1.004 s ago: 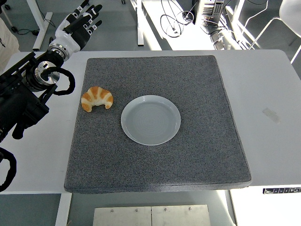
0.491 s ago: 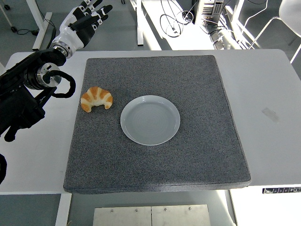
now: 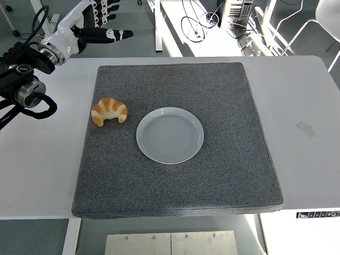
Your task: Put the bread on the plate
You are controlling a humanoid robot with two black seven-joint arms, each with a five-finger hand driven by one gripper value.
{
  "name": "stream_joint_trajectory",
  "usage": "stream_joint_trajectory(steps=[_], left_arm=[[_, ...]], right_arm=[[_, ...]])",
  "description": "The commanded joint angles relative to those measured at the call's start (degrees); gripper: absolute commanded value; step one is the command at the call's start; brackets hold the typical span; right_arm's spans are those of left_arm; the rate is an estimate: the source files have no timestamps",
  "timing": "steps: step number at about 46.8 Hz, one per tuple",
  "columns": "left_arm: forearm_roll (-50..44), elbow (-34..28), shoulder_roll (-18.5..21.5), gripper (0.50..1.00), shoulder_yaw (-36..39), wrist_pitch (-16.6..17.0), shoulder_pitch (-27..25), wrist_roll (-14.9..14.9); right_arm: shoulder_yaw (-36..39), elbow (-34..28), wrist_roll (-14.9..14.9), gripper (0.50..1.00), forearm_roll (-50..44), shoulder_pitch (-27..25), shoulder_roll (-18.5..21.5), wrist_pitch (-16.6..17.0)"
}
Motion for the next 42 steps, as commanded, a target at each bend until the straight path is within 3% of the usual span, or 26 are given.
stream_joint_trajectory(steps=[1,8,13,16,26,35,42], left_arm=[[4.25,-0.21,1.79,0.984,2.35,-0.05,-1.06,0.15],[13.74,-2.67,5.74,0.984,8.15,-0.84,-2.29,0.15],[16.47,-6.45,10.84,0.986,13.08,-9.18,-5.28,0.24],[17.61,-6.37,11.9,0.986,14.05,-11.21,-6.34,0.15],[32.9,-5.05,13.13,0.98,15.1,-11.13,-6.16,0.15],[34.22,-3.46,12.69,0.984,18.09,-10.95,-4.84,-0.2],[33.88,-1.18,11.99,0.984,20.29,-6.91,-3.09,-0.2]], right_arm=[[-0.01,-0.06,0.0,1.0,0.0,-0.07,0.0,0.0],[-0.01,-0.06,0.0,1.0,0.0,0.02,0.0,0.0],[-0.01,-0.06,0.0,1.0,0.0,-0.07,0.0,0.0],[-0.01,0.03,0.0,1.0,0.0,-0.06,0.0,0.0],[-0.01,0.03,0.0,1.0,0.0,-0.07,0.0,0.0],[-0.01,-0.06,0.0,1.0,0.0,0.02,0.0,0.0],[-0.01,-0.06,0.0,1.0,0.0,-0.07,0.0,0.0]])
